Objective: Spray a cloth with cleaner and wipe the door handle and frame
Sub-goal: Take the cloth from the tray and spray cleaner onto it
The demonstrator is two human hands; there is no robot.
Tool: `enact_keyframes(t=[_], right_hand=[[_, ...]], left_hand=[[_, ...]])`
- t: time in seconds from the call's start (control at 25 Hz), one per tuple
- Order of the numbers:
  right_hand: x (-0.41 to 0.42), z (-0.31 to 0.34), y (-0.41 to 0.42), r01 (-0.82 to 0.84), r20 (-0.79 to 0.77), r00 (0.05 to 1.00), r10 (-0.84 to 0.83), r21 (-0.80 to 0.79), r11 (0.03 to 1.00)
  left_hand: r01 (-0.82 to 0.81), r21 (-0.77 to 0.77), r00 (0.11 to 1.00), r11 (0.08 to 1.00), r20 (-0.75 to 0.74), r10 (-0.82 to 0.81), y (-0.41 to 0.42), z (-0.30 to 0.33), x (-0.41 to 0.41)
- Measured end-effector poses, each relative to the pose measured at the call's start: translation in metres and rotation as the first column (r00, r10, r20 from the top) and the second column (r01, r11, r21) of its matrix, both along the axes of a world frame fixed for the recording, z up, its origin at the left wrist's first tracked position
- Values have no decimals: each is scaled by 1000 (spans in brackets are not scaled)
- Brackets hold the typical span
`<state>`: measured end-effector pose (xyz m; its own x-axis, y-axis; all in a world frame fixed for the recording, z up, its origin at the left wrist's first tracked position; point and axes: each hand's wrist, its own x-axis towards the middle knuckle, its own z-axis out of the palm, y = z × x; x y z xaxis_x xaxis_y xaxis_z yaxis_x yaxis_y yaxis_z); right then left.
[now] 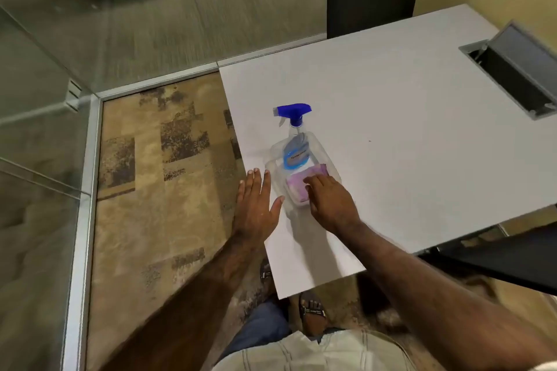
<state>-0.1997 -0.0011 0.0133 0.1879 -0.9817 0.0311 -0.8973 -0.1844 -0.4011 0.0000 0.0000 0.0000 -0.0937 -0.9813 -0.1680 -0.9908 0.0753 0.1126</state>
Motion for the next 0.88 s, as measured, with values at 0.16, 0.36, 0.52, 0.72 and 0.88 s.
enact_keyframes(t=[0.16, 0.36, 0.52, 0.72, 0.88], right_hand=[[13, -1, -33, 120, -27, 993, -117, 306, 944], [33, -12, -64, 127, -95, 991, -99, 363, 923], [43, -20, -81, 248, -137, 968, -210, 406, 880], [46, -27, -89, 280, -192, 958, -213, 470, 837], [49, -34, -94, 305, -206, 950, -235, 449, 840]], left_hand=[[55, 25, 998, 998, 10, -55, -29, -6, 6], [113, 70, 989, 991, -100, -106, -53, -13, 17], [149, 90, 979, 985, -154, -134, -67, -20, 23], [111, 127, 959, 986, -275, -72, -82, -29, 26], [86, 124, 950, 989, -310, -44, -94, -33, 28]])
